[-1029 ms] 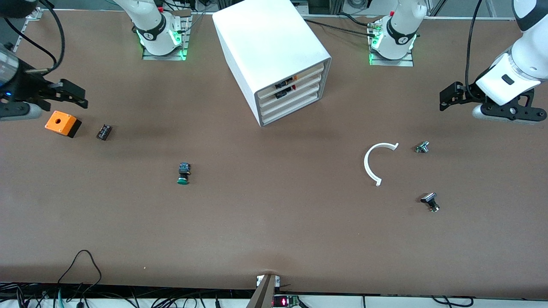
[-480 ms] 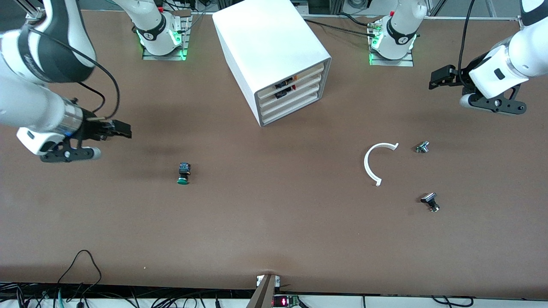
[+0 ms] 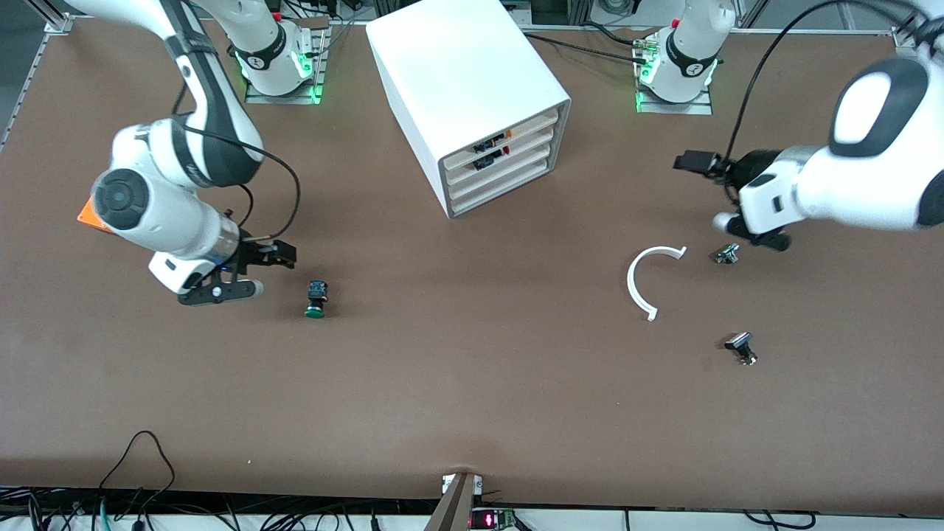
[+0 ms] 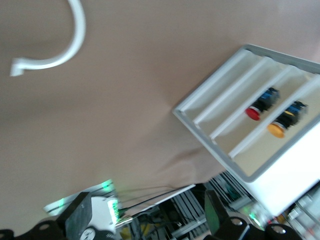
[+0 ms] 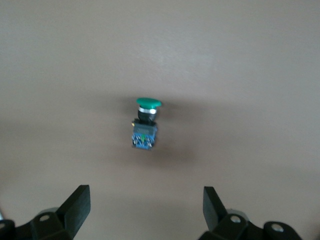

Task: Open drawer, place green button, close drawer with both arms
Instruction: 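Grasp the green button with the right gripper while the left gripper grips the drawer, then pull the drawer open with the left gripper while the right gripper lifts the button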

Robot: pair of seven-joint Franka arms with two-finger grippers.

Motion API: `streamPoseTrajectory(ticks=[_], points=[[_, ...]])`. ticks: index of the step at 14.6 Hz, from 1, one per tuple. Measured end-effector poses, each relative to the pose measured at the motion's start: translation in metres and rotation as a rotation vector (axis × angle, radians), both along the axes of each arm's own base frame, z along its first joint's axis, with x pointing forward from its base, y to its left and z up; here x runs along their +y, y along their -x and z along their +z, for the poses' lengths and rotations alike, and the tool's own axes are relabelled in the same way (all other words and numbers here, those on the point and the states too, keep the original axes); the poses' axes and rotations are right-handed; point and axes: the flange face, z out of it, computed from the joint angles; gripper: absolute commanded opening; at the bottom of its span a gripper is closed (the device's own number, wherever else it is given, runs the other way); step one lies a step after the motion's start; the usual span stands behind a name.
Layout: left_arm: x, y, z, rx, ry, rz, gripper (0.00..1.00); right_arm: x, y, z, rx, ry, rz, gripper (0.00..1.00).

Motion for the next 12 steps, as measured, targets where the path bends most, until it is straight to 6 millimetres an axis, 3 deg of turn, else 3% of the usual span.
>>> streamPoseTrajectory(ticks=[4, 6, 9, 12], points=[[-0.024, -0.026, -0.094, 0.02, 0.253, 0.007, 0.98, 0.015, 0.007, -0.069, -0.042, -0.008, 0.016, 1.0], [-0.047, -0.027, -0.138, -0.033, 0.376, -0.01, 0.95, 0.016, 0.01, -0.1, -0.06, -0.012, 0.016, 1.0], [-0.07, -0.005, -0.206, -0.124, 0.579, 0.0, 0.9, 0.016, 0.012, -0.136, -0.092, -0.018, 0.01, 0.98], [-0.094, 0.034, -0.262, -0.184, 0.688, 0.012, 0.76, 0.017, 0.014, -0.156, -0.09, -0.018, 0.001, 0.77]])
